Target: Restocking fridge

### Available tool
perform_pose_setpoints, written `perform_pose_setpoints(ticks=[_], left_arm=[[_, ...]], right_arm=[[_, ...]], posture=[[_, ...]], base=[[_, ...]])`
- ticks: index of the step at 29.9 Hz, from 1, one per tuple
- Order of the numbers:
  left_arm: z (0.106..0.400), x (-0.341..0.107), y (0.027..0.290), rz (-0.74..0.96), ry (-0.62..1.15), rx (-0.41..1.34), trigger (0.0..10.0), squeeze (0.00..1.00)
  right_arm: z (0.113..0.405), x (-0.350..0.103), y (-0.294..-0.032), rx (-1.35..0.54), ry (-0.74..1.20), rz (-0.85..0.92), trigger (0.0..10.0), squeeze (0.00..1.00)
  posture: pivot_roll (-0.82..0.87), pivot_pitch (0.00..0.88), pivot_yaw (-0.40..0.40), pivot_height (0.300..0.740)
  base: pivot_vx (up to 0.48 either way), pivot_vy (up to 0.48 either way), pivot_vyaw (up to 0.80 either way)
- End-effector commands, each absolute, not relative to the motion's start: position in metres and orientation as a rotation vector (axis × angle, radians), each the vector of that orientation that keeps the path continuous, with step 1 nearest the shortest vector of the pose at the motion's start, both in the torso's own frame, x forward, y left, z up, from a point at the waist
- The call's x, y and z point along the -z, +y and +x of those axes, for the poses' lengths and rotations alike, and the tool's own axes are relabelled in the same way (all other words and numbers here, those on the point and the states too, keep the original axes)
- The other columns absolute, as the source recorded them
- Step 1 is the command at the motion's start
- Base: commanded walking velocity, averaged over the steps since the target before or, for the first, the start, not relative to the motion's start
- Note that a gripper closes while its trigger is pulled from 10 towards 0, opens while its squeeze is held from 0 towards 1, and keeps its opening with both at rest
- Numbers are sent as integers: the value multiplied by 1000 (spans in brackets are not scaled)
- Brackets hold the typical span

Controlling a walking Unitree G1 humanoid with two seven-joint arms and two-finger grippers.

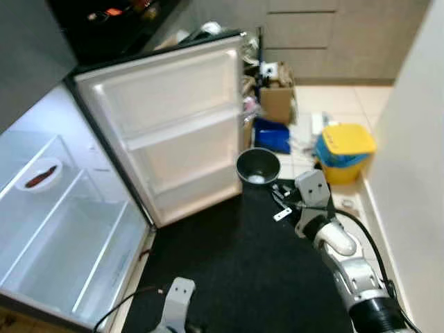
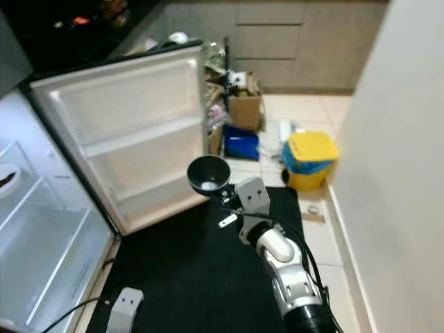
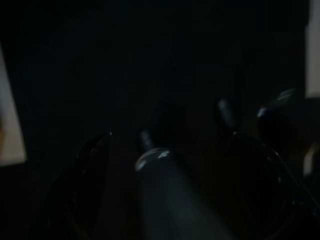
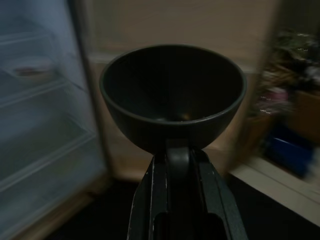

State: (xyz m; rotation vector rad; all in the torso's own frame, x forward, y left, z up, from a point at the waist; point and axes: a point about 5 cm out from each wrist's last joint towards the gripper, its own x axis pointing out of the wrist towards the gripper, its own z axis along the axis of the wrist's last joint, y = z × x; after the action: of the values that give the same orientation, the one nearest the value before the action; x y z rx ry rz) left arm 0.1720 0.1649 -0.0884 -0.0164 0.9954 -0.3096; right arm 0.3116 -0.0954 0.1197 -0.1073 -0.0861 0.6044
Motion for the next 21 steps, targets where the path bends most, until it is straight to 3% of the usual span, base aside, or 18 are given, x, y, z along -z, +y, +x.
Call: perform_pose_setpoints(ticks=[1,21], left_arm=[[173,88,163,-12,996,319,10000,0],[171,89,162,-7,998,330,10000,0]], right_arm=[[311,-119,-105,-585,-85,-117,10000,0],[309,-121,-104,-611,-98,-104,10000,0]], posture=[[-220,81,55,740],[-223,82,52,740]], base=[[352,0,0],[369,0,0]])
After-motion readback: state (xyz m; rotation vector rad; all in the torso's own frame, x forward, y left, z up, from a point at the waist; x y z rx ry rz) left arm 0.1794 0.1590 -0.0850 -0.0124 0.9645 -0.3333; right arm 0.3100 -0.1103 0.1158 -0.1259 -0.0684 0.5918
